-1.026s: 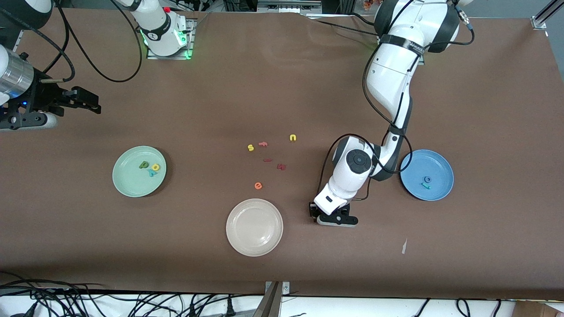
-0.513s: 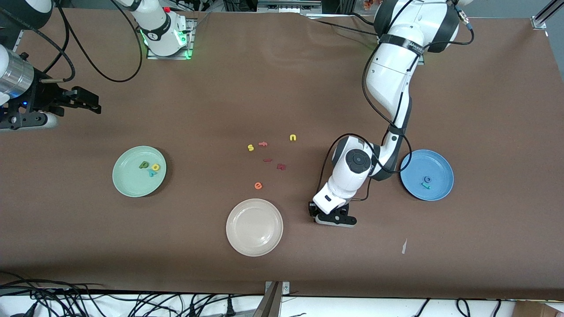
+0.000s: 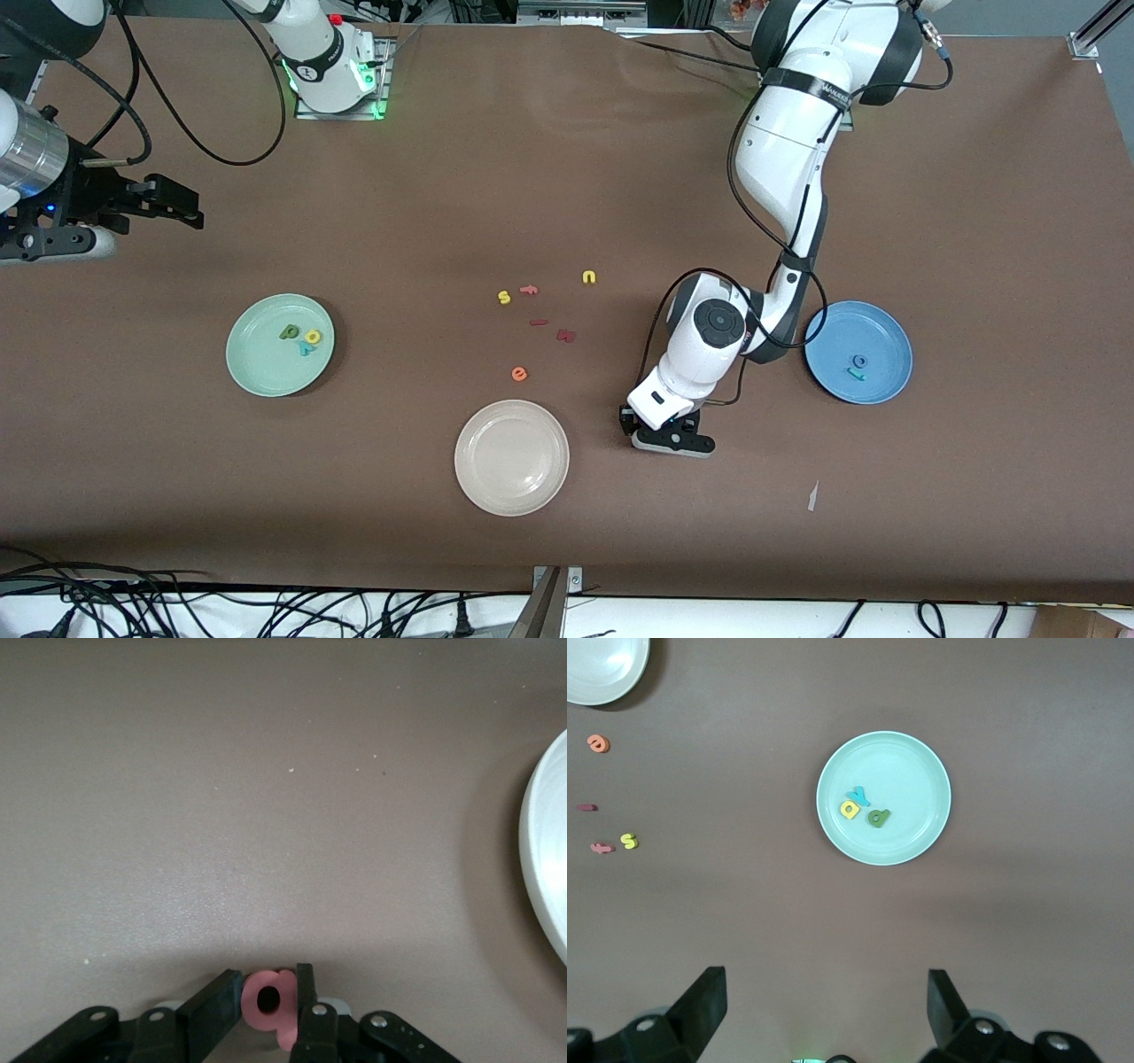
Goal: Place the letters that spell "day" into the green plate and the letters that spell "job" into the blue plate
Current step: 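Lift the pink q with the left gripper, then carry the pink q over the blue plate and release it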
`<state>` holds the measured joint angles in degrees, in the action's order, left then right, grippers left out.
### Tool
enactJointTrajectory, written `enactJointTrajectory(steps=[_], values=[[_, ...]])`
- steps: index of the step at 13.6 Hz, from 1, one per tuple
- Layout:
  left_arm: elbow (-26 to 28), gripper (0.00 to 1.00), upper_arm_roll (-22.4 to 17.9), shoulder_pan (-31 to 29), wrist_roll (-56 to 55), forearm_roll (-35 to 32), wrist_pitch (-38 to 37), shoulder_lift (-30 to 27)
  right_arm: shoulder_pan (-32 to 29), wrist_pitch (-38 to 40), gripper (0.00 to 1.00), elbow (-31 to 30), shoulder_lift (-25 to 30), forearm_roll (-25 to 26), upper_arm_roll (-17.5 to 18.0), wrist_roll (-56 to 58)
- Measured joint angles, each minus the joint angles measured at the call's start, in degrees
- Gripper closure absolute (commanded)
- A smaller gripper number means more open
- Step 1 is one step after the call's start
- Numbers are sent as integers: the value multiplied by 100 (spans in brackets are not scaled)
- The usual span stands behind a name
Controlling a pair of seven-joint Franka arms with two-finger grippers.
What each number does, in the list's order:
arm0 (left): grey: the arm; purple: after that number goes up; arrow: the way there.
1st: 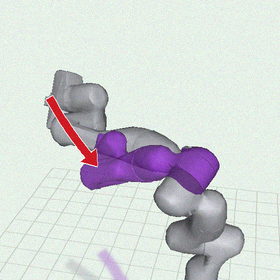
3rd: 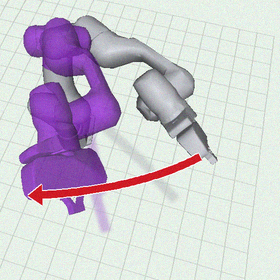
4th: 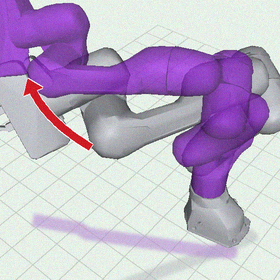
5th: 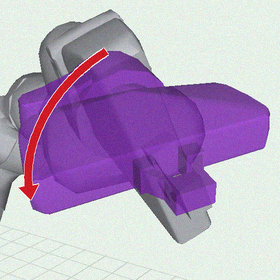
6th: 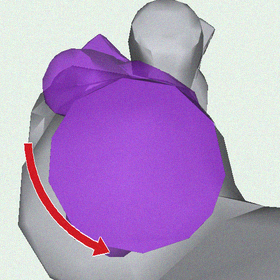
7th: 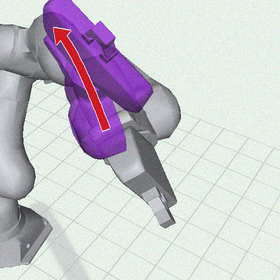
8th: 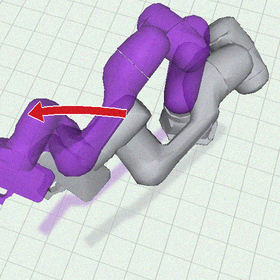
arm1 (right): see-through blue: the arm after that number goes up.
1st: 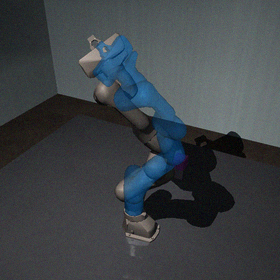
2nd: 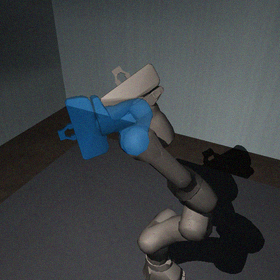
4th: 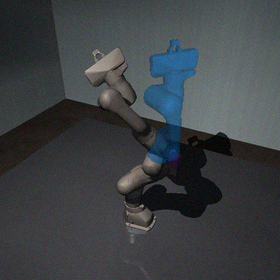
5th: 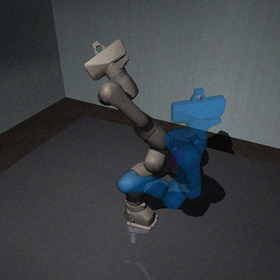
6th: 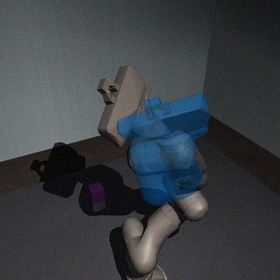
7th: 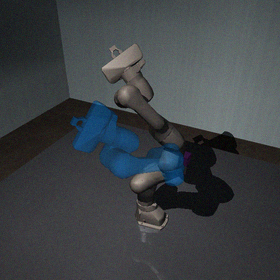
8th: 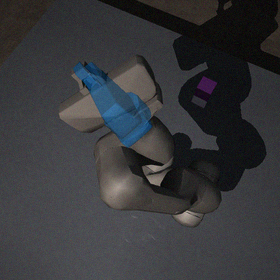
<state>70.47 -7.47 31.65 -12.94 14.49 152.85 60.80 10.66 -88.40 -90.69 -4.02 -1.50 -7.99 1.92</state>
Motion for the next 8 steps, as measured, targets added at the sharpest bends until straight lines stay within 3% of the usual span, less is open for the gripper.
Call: enactJointTrajectory(steps=[8], values=[[162, 100, -164, -691, 464, -206, -2732, -1117, -3, 3, 0, -2, -1, 0, 0, 0]])
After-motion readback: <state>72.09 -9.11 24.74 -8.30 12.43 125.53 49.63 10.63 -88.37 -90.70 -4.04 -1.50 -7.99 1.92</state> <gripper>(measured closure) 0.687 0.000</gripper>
